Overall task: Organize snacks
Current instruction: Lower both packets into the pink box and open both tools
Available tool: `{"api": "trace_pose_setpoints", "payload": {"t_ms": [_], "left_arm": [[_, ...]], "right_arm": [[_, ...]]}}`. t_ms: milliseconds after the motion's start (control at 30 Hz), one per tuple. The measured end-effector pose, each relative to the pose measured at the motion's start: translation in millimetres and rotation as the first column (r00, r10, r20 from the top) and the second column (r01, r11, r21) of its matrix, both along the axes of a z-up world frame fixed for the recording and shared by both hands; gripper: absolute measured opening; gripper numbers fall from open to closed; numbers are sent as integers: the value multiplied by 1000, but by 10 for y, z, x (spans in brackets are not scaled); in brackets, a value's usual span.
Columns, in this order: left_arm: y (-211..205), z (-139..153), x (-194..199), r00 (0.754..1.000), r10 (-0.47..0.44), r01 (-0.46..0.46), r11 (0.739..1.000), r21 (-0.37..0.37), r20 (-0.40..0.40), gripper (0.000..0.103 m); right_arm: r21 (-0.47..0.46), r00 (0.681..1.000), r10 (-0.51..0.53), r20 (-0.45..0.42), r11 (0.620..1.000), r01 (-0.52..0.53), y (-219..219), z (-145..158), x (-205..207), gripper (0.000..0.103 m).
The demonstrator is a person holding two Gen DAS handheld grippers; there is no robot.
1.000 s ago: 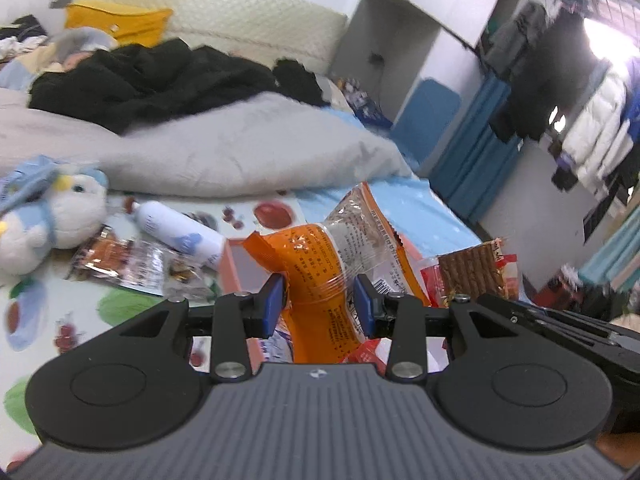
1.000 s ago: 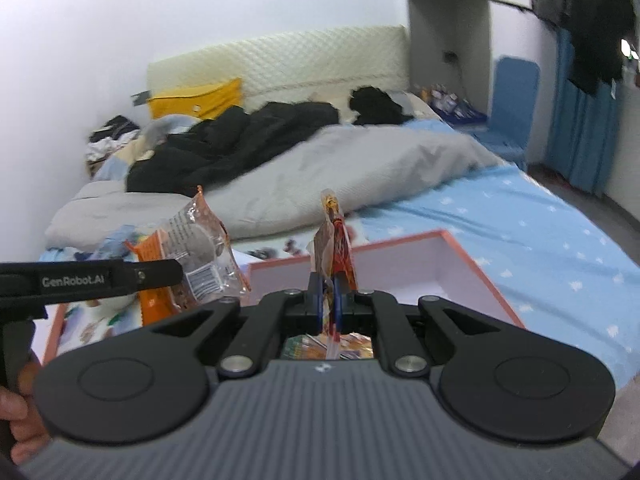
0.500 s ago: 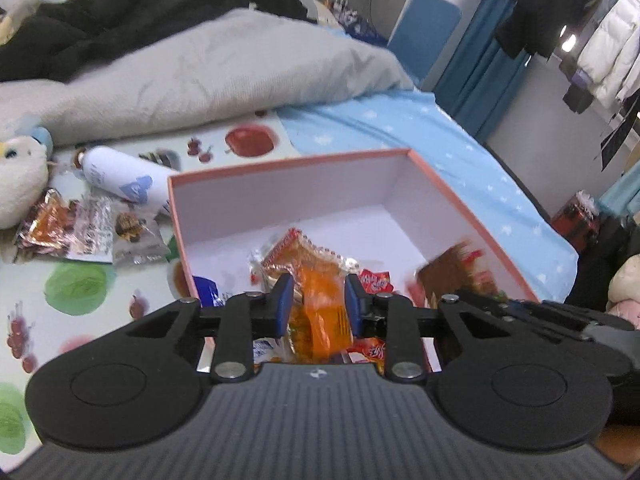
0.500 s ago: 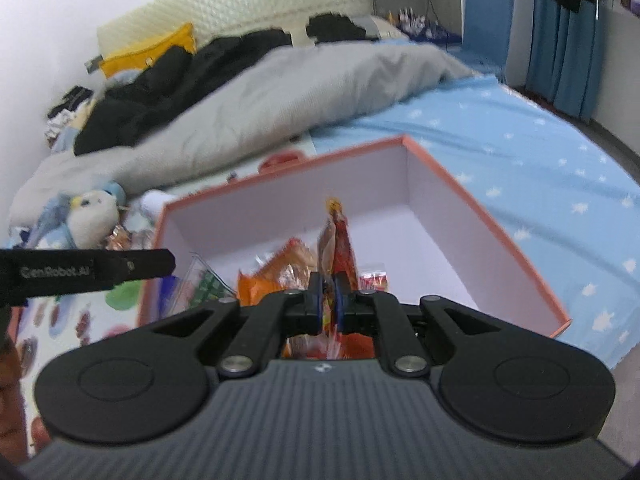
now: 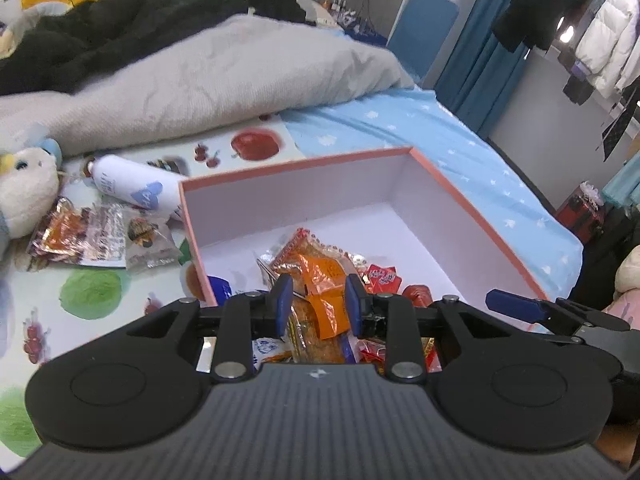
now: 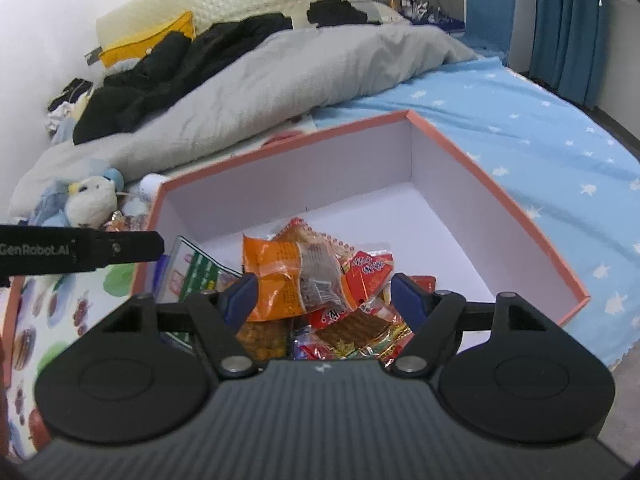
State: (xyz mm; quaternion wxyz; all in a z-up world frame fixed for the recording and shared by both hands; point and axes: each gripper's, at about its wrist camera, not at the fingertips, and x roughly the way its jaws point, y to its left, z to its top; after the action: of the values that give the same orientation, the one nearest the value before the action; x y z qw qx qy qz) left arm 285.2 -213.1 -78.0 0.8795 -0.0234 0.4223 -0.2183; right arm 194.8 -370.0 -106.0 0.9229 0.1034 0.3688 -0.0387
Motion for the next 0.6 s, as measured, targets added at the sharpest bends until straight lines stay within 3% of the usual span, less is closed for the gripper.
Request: {"api": "trace_pose_setpoints", "payload": {"t_ms": [600], "left_arm": [[864, 907, -1002, 982, 67, -56, 996, -65, 179, 35]], "right_arm": [[-30, 972, 70, 225, 997, -65, 639, 931, -765, 75]]}}
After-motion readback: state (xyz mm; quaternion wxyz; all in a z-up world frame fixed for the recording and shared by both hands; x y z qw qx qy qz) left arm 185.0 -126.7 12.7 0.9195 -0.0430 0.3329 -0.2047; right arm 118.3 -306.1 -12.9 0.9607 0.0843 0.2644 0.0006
